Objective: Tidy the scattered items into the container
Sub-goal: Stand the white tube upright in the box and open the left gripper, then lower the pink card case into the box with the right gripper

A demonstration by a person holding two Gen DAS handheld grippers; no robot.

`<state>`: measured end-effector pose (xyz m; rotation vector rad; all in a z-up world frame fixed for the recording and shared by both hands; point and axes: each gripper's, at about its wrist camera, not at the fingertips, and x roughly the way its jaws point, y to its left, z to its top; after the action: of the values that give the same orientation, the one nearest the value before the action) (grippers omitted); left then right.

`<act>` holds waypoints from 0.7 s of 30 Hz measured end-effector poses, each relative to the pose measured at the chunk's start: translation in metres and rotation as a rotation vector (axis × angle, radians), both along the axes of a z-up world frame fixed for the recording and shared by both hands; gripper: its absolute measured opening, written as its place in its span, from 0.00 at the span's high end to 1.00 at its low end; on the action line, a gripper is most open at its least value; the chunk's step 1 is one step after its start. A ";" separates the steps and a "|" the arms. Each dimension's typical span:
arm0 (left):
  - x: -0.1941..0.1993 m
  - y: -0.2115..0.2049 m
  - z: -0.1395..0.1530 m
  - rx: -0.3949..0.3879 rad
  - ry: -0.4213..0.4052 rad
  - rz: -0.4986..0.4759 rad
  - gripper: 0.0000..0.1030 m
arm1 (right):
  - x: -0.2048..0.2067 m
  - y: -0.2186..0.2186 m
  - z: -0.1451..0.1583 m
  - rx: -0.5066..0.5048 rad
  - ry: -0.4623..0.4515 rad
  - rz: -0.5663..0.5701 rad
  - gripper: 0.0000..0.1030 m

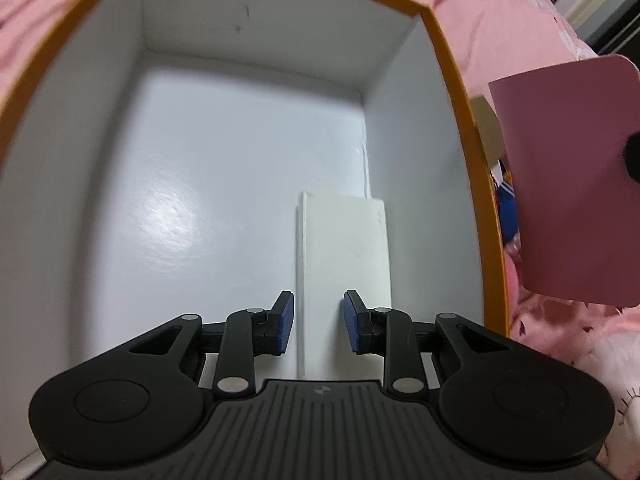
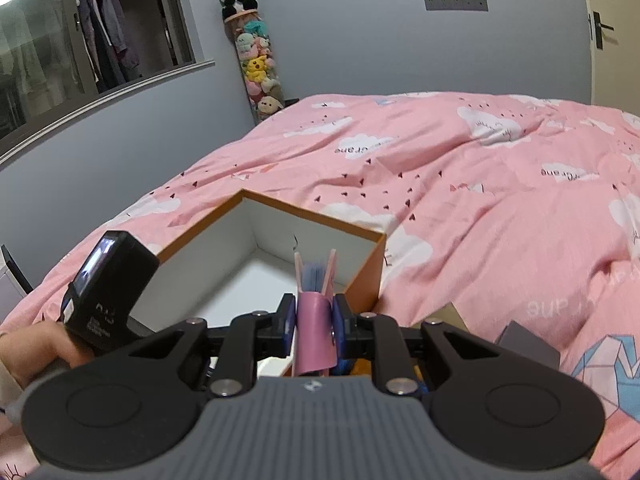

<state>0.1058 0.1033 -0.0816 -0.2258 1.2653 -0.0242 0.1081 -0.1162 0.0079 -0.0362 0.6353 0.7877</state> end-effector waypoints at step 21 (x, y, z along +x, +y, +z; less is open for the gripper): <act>-0.004 0.014 0.022 0.098 -0.159 0.101 0.70 | 0.023 0.076 0.022 -0.164 -0.216 0.302 0.79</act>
<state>0.1017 0.1170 -0.0593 -0.1989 1.0930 0.1041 0.1307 -0.0398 0.0301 -0.3698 0.4925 1.0049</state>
